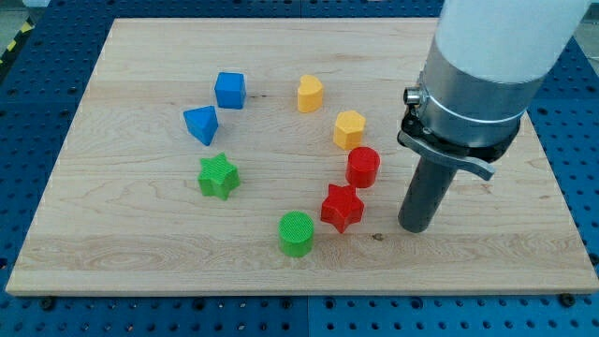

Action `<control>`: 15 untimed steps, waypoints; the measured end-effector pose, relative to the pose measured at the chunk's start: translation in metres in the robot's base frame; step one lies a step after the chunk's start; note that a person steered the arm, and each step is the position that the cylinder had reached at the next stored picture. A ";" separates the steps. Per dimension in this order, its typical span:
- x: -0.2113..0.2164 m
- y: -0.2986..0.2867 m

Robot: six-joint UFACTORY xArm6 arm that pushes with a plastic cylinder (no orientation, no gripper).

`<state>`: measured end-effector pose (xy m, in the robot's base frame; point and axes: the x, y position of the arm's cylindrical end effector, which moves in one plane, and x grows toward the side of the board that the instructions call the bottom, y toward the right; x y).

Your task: Push the red star above the green circle

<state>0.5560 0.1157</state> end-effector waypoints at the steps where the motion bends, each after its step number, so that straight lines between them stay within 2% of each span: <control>1: 0.000 -0.008; 8: 0.002 -0.056; 10: 0.035 -0.052; 12: 0.035 -0.052; 14: 0.063 -0.052; 15: 0.062 -0.052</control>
<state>0.6184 0.0634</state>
